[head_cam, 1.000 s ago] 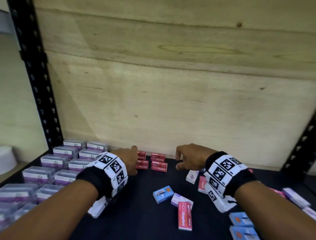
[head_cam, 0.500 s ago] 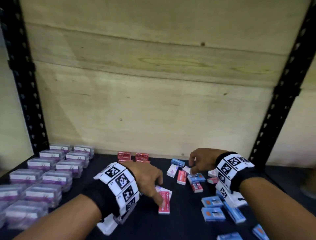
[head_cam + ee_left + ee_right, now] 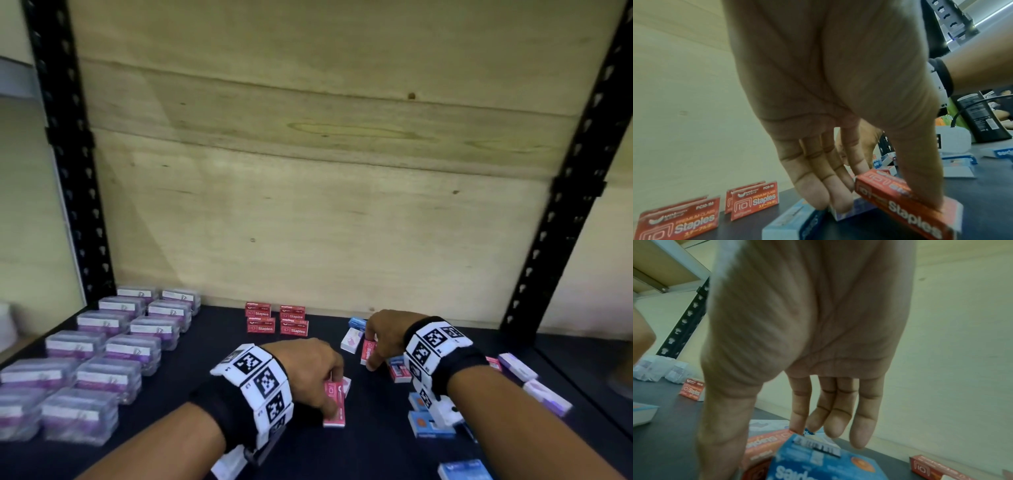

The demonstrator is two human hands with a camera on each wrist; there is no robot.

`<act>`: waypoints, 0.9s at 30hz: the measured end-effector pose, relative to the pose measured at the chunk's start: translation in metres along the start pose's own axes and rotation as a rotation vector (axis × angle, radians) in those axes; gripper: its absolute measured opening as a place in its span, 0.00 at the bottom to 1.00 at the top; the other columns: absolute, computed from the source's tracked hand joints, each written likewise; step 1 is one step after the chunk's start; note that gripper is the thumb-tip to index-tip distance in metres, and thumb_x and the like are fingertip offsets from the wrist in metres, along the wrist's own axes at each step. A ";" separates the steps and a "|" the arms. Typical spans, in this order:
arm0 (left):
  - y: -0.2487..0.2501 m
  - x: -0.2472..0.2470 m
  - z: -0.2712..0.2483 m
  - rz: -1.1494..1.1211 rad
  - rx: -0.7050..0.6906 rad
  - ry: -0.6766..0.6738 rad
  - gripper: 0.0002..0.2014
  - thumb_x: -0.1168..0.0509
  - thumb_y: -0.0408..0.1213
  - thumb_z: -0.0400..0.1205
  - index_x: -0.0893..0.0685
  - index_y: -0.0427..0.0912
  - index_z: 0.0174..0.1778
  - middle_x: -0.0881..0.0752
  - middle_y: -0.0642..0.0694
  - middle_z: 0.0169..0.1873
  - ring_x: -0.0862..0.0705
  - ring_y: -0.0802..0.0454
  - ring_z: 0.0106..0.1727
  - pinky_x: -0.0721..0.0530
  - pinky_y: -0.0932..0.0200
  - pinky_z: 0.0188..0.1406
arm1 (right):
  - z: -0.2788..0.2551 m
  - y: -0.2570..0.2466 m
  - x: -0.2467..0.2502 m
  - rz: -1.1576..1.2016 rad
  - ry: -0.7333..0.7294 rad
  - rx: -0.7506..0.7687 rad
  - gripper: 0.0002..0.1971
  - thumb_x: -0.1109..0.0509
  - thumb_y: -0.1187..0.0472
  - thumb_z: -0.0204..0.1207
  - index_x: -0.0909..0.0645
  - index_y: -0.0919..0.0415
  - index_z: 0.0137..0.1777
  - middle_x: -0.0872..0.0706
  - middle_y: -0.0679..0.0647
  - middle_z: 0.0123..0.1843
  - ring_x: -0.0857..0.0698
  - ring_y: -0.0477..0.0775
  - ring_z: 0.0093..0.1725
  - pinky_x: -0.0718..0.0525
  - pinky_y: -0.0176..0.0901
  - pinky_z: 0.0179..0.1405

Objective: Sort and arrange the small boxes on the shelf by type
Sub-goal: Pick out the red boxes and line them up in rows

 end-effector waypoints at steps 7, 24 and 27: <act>0.003 -0.002 -0.003 -0.107 -0.076 0.043 0.24 0.23 0.46 0.74 0.19 0.52 0.66 0.15 0.50 0.57 0.16 0.52 0.54 0.16 0.54 0.55 | -0.007 -0.010 0.004 -0.027 0.053 0.063 0.31 0.15 0.48 0.61 0.27 0.55 0.58 0.18 0.51 0.52 0.19 0.53 0.48 0.19 0.46 0.45; 0.018 -0.002 -0.019 -0.138 -0.223 0.075 0.12 0.23 0.38 0.74 0.12 0.51 0.53 0.09 0.52 0.45 0.13 0.57 0.45 0.14 0.58 0.48 | -0.023 -0.027 0.002 -0.018 -0.001 0.134 0.33 0.19 0.65 0.70 0.28 0.47 0.71 0.18 0.54 0.68 0.16 0.57 0.60 0.22 0.42 0.44; 0.020 -0.003 -0.023 -0.122 -0.237 0.102 0.11 0.24 0.38 0.75 0.11 0.50 0.53 0.09 0.52 0.45 0.13 0.57 0.45 0.14 0.58 0.48 | -0.026 -0.030 0.002 -0.038 0.009 0.160 0.33 0.20 0.66 0.70 0.27 0.47 0.73 0.20 0.52 0.69 0.18 0.56 0.64 0.23 0.42 0.47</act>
Point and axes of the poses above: each hand's wrist, its own z-axis towards the middle knuckle, its own x-axis out of the back of the hand, y = z × x, the point moved 6 cm from there along z, towards the middle knuckle
